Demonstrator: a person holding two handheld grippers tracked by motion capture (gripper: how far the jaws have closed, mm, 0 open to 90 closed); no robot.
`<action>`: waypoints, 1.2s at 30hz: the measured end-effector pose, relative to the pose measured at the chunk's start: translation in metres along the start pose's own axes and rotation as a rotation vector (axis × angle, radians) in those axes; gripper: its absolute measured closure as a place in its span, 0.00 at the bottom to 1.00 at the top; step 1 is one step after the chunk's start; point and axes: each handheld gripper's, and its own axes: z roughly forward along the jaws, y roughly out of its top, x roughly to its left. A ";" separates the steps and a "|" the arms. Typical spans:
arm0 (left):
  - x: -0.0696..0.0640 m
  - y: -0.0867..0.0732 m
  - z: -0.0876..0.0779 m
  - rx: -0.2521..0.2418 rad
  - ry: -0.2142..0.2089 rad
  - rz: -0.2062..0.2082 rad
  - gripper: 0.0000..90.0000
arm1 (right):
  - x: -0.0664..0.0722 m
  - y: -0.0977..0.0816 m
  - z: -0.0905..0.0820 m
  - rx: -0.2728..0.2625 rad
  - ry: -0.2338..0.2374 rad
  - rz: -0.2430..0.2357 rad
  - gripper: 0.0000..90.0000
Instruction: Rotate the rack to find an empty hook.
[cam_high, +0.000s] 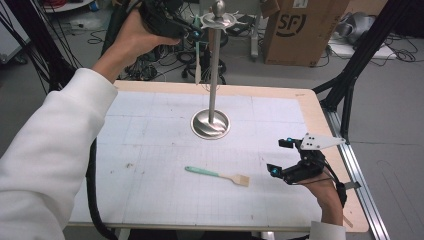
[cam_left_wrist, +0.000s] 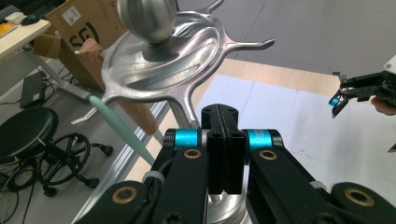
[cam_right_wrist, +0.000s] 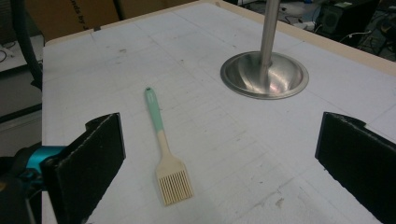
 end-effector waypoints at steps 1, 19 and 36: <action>0.001 -0.001 0.000 0.001 -0.001 -0.002 1.00 | 0.000 0.000 0.000 0.001 0.001 0.001 0.00; 0.001 -0.016 -0.025 0.012 -0.010 -0.007 0.98 | 0.001 0.000 0.001 0.004 -0.003 -0.004 0.00; -0.026 -0.060 -0.076 0.003 0.018 0.003 0.80 | 0.005 0.003 0.001 -0.004 0.000 -0.015 0.00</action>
